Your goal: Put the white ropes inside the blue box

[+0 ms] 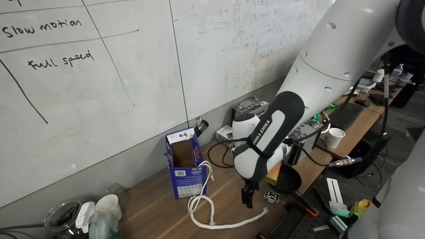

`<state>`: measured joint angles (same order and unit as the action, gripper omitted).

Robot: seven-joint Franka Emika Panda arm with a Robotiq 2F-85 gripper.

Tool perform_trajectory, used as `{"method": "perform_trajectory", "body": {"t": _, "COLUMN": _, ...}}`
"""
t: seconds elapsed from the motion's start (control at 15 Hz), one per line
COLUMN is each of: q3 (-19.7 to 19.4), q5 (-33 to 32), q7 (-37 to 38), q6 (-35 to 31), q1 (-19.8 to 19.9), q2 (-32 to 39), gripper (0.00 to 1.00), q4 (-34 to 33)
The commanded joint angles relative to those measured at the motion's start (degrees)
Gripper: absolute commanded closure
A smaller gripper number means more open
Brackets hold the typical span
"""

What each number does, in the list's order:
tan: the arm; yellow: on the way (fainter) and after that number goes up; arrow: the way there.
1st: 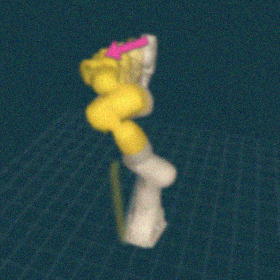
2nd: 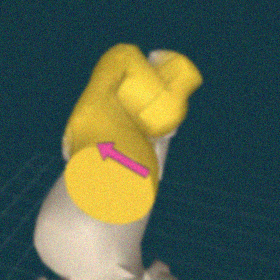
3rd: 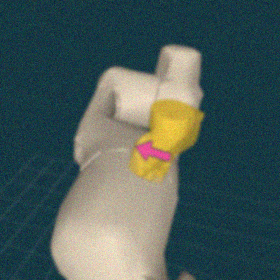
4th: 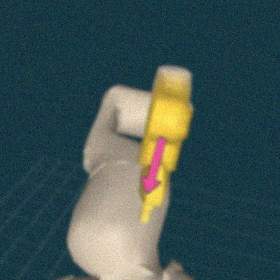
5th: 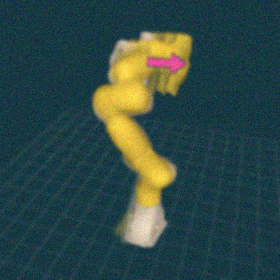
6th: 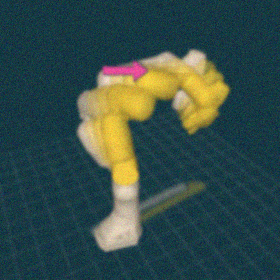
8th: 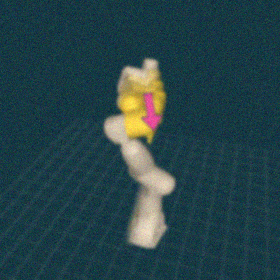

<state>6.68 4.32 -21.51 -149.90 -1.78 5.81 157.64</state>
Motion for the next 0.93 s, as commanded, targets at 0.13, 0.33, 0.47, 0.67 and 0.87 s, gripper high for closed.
{"method": "perform_trajectory", "body": {"t": 0.13, "q3": 6.0, "q5": 5.5, "q7": 1.1, "q6": -11.8, "q1": -2.8, "q2": 8.0, "gripper": 0.00, "q4": -2.2}}
{"method": "perform_trajectory", "body": {"t": 0.33, "q3": 8.4, "q5": 3.9, "q7": 3.8, "q6": -15.4, "q1": -3.4, "q2": 13.5, "gripper": 0.00, "q4": -5.1}}
{"method": "perform_trajectory", "body": {"t": 0.47, "q3": 7.9, "q5": 1.2, "q7": 6.3, "q6": -18.5, "q1": -4.6, "q2": 17.2, "gripper": 0.00, "q4": -6.8}}
{"method": "perform_trajectory", "body": {"t": 0.67, "q3": 6.8, "q5": -2.0, "q7": 9.2, "q6": -21.3, "q1": -5.9, "q2": 22.2, "gripper": 0.00, "q4": -10.3}}
{"method": "perform_trajectory", "body": {"t": 0.87, "q3": 5.9, "q5": -4.4, "q7": 10.9, "q6": -23.3, "q1": -6.8, "q2": 27.1, "gripper": 0.00, "q4": -14.0}}
